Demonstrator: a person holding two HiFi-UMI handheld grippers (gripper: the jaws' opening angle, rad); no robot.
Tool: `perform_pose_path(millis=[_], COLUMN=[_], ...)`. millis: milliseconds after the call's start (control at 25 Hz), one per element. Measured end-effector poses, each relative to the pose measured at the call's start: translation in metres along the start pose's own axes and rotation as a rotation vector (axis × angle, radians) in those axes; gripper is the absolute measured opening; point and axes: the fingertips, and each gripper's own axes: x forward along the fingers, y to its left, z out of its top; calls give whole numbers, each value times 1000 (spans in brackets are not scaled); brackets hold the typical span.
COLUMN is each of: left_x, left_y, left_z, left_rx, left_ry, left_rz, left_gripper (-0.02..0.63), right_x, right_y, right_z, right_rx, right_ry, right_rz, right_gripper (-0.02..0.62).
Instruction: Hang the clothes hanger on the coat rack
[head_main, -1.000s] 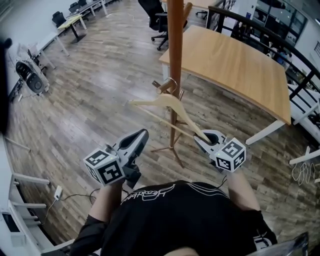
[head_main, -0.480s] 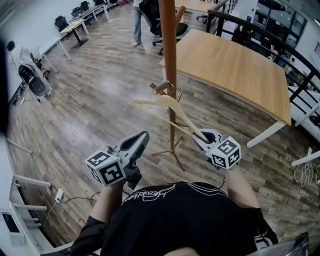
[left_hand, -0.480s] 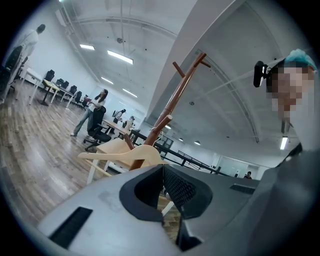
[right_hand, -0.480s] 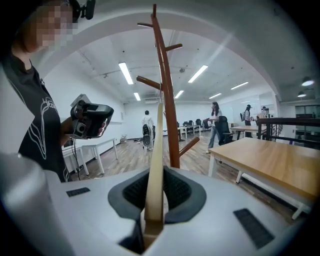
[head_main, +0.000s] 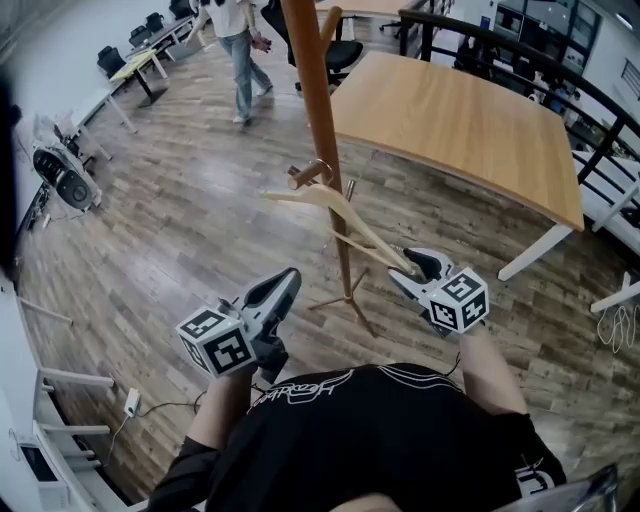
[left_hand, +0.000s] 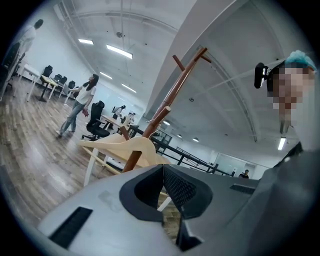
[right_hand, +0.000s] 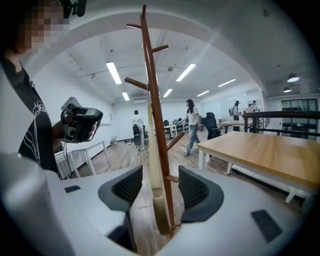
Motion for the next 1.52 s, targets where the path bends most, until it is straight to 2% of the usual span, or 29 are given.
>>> perform_pose_path(millis=[40,80,240,440,560,640,800,920,1080,1200,1320,1520], left_x=[0,0,1,10,11,6,-15,-37,-70,-96,-116,-137], left_y=[-1,-1,-2,-12,-23,-31,-47,-59,-75,-83,-91,-109], left_z=[-1,-2,-5,-11,-12,-12,-13,-19,-33,-49,-62,-76], left_rx=[-3,-5,-7,-14,0,5,-1,0,15,19,8,3], left_ry=[2,4,6,31,33,30,29,36,55,73,88,109], left_rz=[1,1,-10,-54,-104,-131,-177,-210,-250,-267,-291,-340], left_gripper=[8,8,8,8,8,8,8,8,8,8,8,8], right_x=[-7,-14,-47,-83,-95,-100,-105,-106,-102,-100,-102,-116], right_y=[-6,-11,-15,19,52,74,121,160,212,244,268,294], right_z=[2,4,21,59,73,76,79,77,65,51,42,33], right_rx=[8,14,48,124,144,131,94,95,117,125,145,80], right_ry=[-15,-32,-103,-262,-313,-311,-281,-264,-234,-213,-214,-201], right_rz=[-33,-64,-105,-12,66,90,97,122,171,166,133,37], right_gripper=[244,254,259,258,258,251,103,58,41,41,41,39])
